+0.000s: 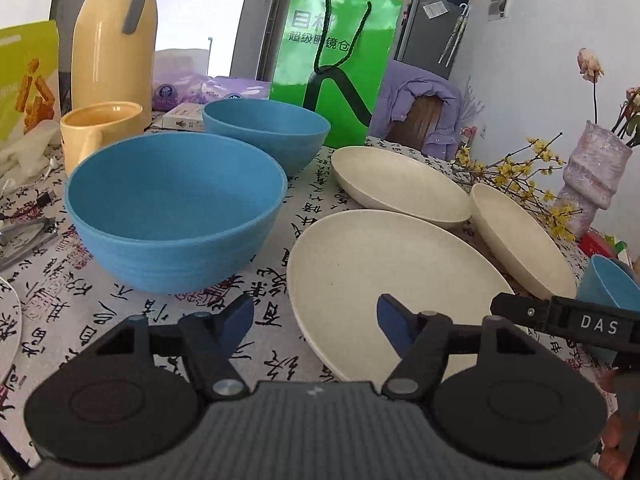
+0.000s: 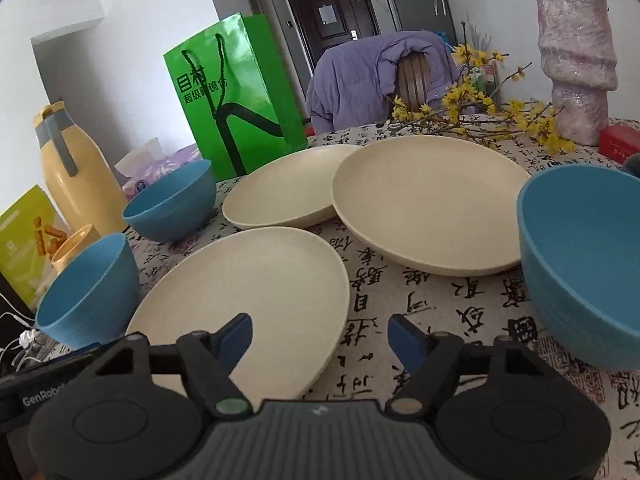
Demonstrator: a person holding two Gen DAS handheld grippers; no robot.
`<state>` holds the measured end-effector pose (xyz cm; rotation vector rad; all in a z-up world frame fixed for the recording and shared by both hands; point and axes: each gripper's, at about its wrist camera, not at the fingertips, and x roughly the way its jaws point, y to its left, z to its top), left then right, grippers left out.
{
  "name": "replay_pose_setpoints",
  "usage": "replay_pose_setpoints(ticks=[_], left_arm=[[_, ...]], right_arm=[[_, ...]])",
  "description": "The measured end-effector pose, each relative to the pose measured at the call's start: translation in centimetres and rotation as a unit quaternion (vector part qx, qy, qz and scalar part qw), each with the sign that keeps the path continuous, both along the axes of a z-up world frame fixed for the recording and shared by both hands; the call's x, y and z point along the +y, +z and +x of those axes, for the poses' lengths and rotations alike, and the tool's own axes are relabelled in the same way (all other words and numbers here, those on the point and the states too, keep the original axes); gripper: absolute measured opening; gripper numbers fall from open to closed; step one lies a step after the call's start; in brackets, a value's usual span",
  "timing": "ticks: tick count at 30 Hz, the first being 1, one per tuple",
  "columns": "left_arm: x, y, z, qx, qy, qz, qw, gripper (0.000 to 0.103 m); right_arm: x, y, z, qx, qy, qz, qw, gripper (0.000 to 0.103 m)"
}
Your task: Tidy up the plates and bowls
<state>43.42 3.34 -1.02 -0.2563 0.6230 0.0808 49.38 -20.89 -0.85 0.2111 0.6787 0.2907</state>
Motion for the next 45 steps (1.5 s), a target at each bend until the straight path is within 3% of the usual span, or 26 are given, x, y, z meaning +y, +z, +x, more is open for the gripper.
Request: replay_pose_setpoints(ticks=[1,6,9,15,23,29,38,45], left_arm=[[0.1,-0.2,0.3,0.004,0.001,-0.004,1.0000,0.061],[0.4,-0.7,1.2,0.022,-0.008,-0.018,0.9996,0.030],[0.4,-0.6,1.2,0.031,-0.003,-0.011,0.9995,0.017],[0.4,0.1,-2.1,0.051,-0.027,-0.018,0.9982,0.013],[-1.3,0.7,-12.9,0.056,-0.048,-0.020,0.9971,0.012],[-2.2,1.2,-19.1,0.044,-0.062,-0.012,0.9970,0.012],[-2.8,1.8,-21.4,0.023,-0.068,-0.008,0.9974,0.012],[1.3,1.6,-21.7,0.016,-0.040,-0.009,0.9990,0.012]], right_arm=[[0.2,-0.2,0.3,0.002,-0.003,-0.006,1.000,0.065],[0.7,-1.2,1.9,0.019,0.003,-0.026,0.999,0.025],[0.7,-1.7,2.1,0.021,0.002,-0.031,0.999,0.013],[-0.2,-0.8,-1.0,0.019,0.000,-0.034,0.999,0.011],[-1.6,0.2,-13.0,-0.010,-0.002,-0.056,0.998,0.011],[-2.7,-0.4,-20.7,-0.012,-0.011,-0.043,0.999,0.012],[-3.3,0.5,-24.4,-0.037,-0.024,-0.044,0.998,0.012],[-0.2,0.7,-23.8,-0.044,0.002,-0.047,0.998,0.012]])
